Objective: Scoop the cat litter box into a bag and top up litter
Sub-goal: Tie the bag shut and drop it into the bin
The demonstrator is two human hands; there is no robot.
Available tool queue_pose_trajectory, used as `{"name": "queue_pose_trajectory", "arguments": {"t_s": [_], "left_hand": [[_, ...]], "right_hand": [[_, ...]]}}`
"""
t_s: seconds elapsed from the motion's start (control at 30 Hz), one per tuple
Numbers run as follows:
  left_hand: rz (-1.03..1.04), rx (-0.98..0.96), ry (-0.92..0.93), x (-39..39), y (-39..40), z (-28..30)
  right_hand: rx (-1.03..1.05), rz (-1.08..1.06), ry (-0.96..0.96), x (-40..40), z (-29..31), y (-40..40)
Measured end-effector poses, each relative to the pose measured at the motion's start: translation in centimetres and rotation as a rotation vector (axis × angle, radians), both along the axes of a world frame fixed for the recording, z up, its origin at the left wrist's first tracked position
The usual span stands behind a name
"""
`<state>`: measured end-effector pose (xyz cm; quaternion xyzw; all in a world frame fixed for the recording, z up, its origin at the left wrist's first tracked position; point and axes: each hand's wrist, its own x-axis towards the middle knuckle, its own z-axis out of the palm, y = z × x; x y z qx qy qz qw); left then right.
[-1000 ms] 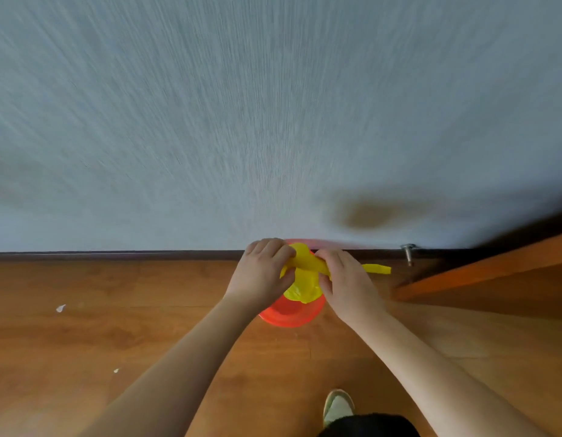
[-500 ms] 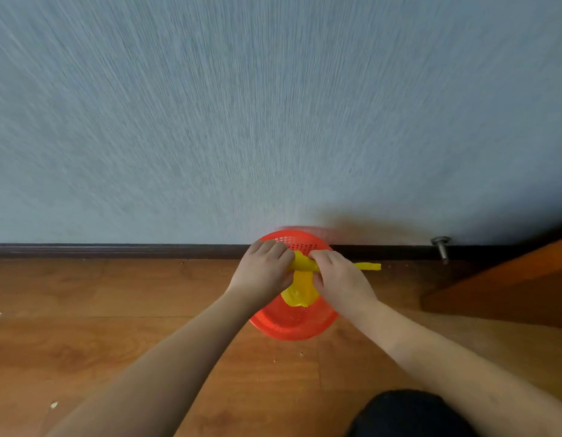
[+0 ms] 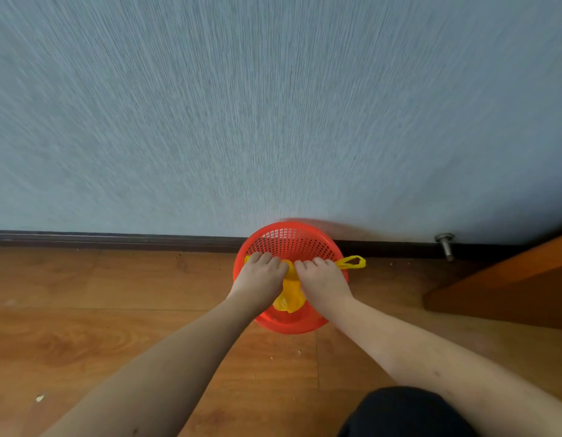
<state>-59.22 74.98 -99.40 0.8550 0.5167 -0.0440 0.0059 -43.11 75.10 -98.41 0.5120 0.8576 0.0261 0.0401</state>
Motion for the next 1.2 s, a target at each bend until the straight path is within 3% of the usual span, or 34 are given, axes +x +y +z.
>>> {"name": "queue_pose_trajectory", "arguments": {"t_s": [0.23,0.33,0.67,0.8,1.2], "left_hand": [[0.008,-0.14,0.075,-0.1,-1.0,-0.8],[0.046,-0.161,0.102,-0.3,-1.0,0.1],[0.19,-0.149,-0.068,-0.9,-3.0,7.2],[0.23,-0.163,-0.123,-1.0,-4.3,14.5],[0.308,-0.173,-0.208,-0.5,-9.7,46.2]], "right_hand": [[-0.129,-0.047,-0.069,0.4,-1.1,-0.2],[-0.094,-0.003,-0.02,0.6,-0.6,-0.1],[-0.014,-0.08,0.141,1.0,7.5,-2.2],[-0.071,-0.175,0.186,1.0,14.7,-3.7],[-0.122,-0.367,0.163,1.9,41.2,-10.1]]}}
